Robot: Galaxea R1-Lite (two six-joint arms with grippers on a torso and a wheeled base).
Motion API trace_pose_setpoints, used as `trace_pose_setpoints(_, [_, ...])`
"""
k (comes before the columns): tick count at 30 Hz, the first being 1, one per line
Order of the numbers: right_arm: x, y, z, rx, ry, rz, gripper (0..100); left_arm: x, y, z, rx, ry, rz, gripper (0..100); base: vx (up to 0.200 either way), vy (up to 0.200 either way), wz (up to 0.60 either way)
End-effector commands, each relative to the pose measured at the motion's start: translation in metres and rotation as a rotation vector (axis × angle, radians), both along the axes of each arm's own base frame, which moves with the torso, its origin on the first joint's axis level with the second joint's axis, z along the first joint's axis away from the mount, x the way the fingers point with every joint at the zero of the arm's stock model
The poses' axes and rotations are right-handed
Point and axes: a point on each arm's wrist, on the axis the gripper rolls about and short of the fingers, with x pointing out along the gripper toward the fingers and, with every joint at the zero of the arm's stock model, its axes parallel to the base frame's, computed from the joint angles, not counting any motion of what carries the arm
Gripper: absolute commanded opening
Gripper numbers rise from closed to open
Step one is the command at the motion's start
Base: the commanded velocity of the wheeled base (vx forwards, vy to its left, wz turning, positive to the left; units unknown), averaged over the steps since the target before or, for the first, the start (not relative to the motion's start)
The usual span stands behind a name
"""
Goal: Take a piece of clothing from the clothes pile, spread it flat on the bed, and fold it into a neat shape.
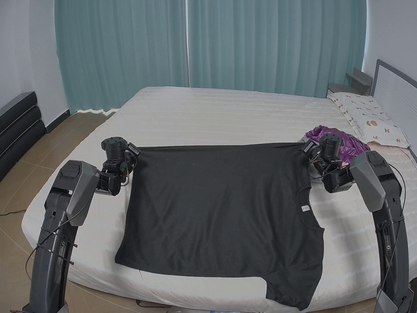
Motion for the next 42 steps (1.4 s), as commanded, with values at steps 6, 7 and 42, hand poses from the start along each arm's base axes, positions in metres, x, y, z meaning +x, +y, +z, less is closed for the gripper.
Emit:
trace_pose_setpoints(6, [0.0,0.006,-0.029,-0.012,0.058,0.011,0,0.0,-0.002,-0.003,0.031,0.001,-0.014,0,0.0,0.0,0.0])
trace_pose_setpoints(7, [0.0,0.006,-0.029,-0.012,0.058,0.011,0,0.0,-0.002,-0.003,0.031,0.001,-0.014,0,0.0,0.0,0.0])
trace_pose_setpoints(42, [-0.022,0.003,-0.03,0.006,0.14,0.028,100,-0.009,-0.01,-0.032,0.042,0.1,-0.094,100,0.0,0.0,0.0])
